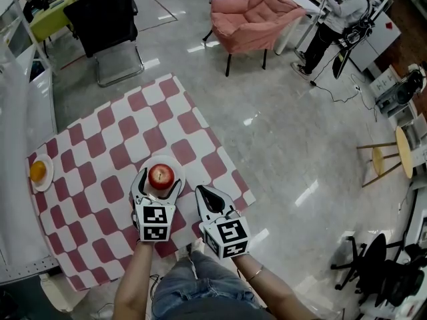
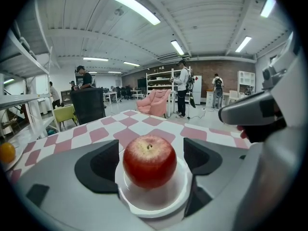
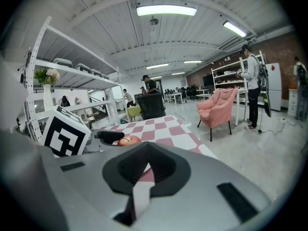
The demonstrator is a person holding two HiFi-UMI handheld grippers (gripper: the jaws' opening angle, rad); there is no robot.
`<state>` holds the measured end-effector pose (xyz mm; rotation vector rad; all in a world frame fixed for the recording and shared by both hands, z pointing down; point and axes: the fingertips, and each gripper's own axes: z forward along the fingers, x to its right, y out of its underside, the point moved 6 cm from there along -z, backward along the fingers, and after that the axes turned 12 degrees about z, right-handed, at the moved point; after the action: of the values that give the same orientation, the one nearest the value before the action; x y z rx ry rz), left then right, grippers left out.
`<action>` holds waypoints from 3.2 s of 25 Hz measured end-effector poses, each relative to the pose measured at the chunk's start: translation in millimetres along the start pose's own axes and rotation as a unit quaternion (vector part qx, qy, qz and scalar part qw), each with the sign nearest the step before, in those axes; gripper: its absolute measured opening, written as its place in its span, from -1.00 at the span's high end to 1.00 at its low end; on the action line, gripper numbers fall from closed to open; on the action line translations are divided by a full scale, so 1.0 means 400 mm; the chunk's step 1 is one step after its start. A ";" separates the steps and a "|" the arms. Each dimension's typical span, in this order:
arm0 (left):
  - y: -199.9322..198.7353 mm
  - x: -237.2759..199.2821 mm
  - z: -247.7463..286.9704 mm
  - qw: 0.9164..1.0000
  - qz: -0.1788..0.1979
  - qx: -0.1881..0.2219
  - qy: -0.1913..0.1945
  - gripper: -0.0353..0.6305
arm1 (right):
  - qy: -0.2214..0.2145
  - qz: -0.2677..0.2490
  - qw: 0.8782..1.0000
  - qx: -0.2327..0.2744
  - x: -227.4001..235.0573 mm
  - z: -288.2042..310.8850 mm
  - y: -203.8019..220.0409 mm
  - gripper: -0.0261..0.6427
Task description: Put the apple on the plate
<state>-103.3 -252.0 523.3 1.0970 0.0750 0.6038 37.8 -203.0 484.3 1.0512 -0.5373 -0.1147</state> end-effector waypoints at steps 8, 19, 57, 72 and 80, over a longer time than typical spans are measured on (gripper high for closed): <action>-0.031 0.004 -0.045 1.000 0.000 0.020 -0.005 -0.32 | -0.007 -0.003 1.000 0.008 -0.016 -0.028 -0.003 0.89; -0.051 0.013 -0.119 0.999 -0.013 0.037 -0.014 -0.32 | -0.016 -0.007 1.000 0.021 -0.045 -0.075 0.000 0.89; -0.082 0.003 -0.372 0.989 -0.093 0.104 -0.056 0.39 | -0.034 -0.029 0.997 0.066 -0.125 -0.198 -0.024 0.89; -0.063 -0.001 -0.435 0.987 -0.108 0.105 -0.054 0.77 | -0.041 -0.035 0.995 0.083 -0.166 -0.233 -0.029 0.89; -0.052 0.001 -0.471 0.986 -0.116 0.103 -0.058 0.82 | -0.047 -0.037 0.994 0.086 -0.184 -0.262 -0.031 0.89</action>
<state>-159.4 -105.3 416.9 1.3001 0.1639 0.3273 25.6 -101.0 406.8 1.2389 -0.6016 -0.1870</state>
